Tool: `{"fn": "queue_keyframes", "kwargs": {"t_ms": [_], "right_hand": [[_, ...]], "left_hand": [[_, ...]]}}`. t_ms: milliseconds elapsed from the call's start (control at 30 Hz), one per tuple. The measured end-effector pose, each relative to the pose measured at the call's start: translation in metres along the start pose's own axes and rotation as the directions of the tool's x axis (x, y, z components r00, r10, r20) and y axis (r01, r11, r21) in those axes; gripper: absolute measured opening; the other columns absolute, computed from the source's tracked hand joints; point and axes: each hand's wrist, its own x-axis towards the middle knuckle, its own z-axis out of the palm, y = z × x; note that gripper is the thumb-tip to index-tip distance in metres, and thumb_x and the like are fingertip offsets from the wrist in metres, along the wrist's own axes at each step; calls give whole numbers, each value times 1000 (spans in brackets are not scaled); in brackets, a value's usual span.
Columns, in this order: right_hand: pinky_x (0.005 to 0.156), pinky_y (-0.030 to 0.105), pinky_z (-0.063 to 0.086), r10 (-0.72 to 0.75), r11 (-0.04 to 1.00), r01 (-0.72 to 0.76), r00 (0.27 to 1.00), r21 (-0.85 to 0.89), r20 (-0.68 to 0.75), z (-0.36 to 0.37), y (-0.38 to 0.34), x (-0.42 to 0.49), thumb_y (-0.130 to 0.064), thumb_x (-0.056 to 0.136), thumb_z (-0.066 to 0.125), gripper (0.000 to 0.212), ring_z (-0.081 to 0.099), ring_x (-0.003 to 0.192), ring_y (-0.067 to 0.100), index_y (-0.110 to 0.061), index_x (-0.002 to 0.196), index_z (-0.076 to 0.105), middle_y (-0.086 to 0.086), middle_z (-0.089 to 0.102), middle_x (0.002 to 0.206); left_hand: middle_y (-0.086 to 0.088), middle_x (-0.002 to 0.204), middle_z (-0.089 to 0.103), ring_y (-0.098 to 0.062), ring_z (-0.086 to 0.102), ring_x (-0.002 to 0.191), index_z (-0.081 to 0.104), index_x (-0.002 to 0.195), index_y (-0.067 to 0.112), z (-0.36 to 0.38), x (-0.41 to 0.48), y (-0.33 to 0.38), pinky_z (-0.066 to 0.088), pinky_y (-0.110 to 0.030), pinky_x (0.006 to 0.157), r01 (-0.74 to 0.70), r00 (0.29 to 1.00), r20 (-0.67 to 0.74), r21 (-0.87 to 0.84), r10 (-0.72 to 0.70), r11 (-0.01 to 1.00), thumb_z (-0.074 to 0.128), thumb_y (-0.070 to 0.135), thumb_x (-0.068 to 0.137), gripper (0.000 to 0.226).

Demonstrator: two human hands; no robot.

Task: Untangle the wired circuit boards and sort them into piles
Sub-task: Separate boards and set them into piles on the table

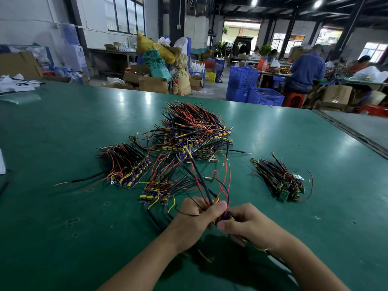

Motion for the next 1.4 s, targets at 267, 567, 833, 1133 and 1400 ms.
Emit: {"fn": "queue_keyframes", "kwargs": {"t_ms": [267, 567, 833, 1133, 1400], "right_hand": [[52, 24, 37, 15, 967, -3, 999, -254, 46, 2, 1, -2, -35, 93, 58, 28, 42, 47, 3, -23, 69, 51, -13, 49, 49], [56, 16, 39, -70, 993, 86, 980, -82, 188, 10, -9, -5, -28, 96, 59, 23, 49, 51, 5, -11, 80, 55, -9, 57, 56], [55, 16, 36, -134, 989, 122, 978, 83, 159, 18, -10, -5, -21, 96, 57, 16, 43, 53, 6, -17, 83, 50, -11, 52, 58], [56, 17, 37, -189, 966, 168, 978, 196, 92, 29, -10, -4, -34, 91, 62, 16, 41, 56, 4, -28, 79, 54, -13, 47, 61], [53, 16, 35, -253, 963, 254, 967, 90, -21, 36, -14, 0, -32, 87, 63, 17, 39, 54, 4, -22, 80, 52, -12, 47, 60]], "left_hand": [[-3, 60, 61, -14, 57, 62, 64, 70, 7, 8, 3, -7, 48, -37, 70, 131, 986, -138, 312, -91, 941, 54, 73, 69, 67], [5, 51, 34, -14, 34, 50, 40, 50, 17, 6, 1, 1, 27, -32, 54, 54, 994, -96, 119, -43, 991, 55, 40, 85, 44], [-8, 62, 32, -19, 33, 60, 39, 60, 7, 8, 2, -1, 29, -34, 61, 76, 990, -111, -128, -90, 989, 59, 43, 79, 45], [2, 54, 34, -16, 34, 52, 43, 52, 22, 7, 3, -7, 29, -32, 56, 205, 959, -120, -338, -258, 918, 68, 49, 66, 39], [4, 52, 35, -12, 36, 46, 46, 51, 23, 8, 7, -4, 33, -24, 48, 216, 938, -113, -552, -329, 805, 72, 41, 63, 34]]}}
